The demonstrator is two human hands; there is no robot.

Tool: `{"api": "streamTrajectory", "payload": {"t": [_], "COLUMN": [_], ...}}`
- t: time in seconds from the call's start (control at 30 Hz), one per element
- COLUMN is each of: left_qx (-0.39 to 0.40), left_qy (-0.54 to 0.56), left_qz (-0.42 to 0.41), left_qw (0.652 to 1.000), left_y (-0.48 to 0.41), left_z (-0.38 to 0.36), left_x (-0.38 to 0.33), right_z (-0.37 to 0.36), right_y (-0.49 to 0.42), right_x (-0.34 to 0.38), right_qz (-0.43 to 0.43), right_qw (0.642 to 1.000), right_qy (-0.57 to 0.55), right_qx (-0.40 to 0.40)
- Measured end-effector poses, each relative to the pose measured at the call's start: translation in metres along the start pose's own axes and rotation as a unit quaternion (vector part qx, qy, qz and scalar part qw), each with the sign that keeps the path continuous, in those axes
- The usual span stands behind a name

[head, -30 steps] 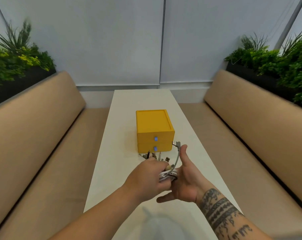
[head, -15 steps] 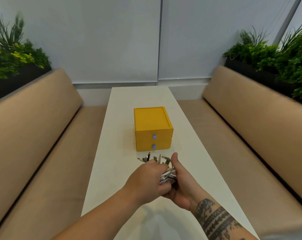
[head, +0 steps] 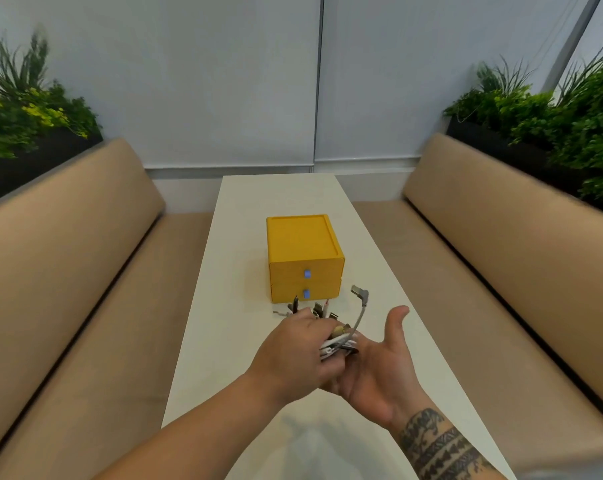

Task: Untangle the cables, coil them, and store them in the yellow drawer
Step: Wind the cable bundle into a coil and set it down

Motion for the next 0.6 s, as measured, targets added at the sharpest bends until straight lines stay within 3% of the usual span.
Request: {"api": "streamTrajectory", "payload": {"t": [0.33,0.6], "left_qx": [0.011,-0.033], "left_qy": [-0.011,-0.133], "left_qz": [-0.064,-0.187], "left_qw": [0.998,0.973], "left_y": [0.003,0.006], "left_z": [-0.002,-0.01], "left_x": [-0.013,-0.014], "right_z": [0.003,0.003], "right_y": [0.0,-0.004], "right_x": [0.0,-0.001], "right_qz": [-0.012,-0.05], "right_qw": [0.996,0.992], "right_qy": [0.073,0.017], "right_qx": [-0.058,-0.11]}}
Point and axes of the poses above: each hand's wrist, its own y-axis away from the middle knuckle, its own z-axis out of the back of the hand, x = y × z, the point moved 3 cm from there along -y, towards the middle knuckle, and after that the axes turned 1 degree about -z, right-handed, at the moved point
